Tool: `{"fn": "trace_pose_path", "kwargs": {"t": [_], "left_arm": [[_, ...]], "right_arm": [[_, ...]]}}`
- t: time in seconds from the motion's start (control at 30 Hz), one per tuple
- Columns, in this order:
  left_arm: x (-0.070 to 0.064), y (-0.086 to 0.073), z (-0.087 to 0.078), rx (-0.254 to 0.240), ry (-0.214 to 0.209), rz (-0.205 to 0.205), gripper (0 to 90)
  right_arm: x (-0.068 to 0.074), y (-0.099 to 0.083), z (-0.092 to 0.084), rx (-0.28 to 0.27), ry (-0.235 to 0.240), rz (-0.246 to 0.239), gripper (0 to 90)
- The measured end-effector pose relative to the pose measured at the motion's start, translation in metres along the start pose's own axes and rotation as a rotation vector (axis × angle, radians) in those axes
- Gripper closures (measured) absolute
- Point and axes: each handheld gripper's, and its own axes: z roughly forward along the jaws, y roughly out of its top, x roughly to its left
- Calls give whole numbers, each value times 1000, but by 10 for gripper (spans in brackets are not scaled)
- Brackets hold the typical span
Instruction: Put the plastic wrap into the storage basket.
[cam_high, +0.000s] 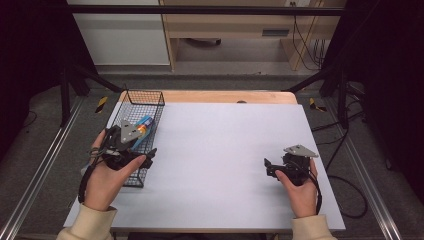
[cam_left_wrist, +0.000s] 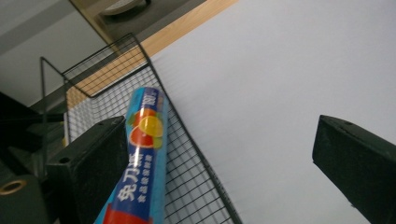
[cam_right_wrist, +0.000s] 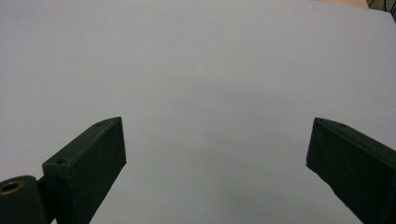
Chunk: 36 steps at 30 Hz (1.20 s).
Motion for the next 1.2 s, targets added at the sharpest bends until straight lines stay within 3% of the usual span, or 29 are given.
{"fn": "trace_pose_path", "kwargs": {"t": [0.77,1.2], "left_arm": [[-36,27,17,-72,-131,126,42],[-58,32,37,-128,-224,133,41]], "right_arm": [[-7,-6,-17,-37,-6,-7,40],[-10,-11,-24,-38,-9,-8,39]]}}
